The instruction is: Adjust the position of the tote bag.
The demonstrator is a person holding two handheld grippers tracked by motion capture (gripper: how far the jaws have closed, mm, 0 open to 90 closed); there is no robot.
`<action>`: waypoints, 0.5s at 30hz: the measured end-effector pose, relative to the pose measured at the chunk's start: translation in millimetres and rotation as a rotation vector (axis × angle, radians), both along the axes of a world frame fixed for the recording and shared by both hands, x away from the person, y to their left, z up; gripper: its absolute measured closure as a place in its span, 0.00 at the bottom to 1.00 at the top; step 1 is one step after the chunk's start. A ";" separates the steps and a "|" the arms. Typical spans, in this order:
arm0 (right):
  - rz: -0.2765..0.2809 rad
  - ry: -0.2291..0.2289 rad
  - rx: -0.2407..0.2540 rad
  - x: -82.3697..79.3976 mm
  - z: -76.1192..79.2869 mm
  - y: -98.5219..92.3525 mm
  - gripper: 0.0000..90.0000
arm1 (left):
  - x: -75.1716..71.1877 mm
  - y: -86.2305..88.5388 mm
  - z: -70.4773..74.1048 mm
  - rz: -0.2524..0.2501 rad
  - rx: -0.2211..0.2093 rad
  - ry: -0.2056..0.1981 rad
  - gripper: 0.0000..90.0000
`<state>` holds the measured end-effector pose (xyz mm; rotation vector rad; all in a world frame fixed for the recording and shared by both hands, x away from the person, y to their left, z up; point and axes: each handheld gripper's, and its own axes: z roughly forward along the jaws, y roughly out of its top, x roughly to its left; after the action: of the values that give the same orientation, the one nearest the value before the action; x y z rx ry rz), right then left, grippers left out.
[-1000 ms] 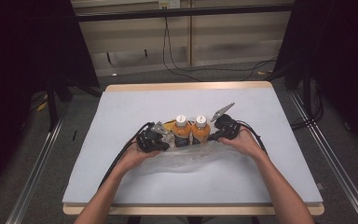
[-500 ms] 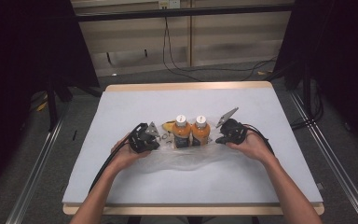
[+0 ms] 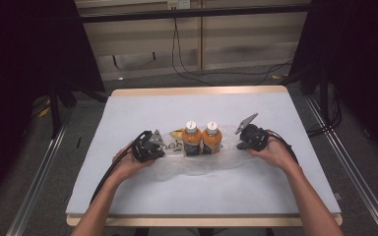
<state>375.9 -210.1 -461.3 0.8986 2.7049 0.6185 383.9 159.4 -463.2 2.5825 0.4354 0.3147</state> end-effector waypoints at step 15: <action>0.006 0.003 0.005 1.9 0.1 -5.6 1.00 | 8.6 37.9 0.2 0.064 0.000 0.016 1.00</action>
<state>377.8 -215.7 -461.2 0.8928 2.7108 0.6257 392.5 197.3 -463.0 2.5769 0.5242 0.3160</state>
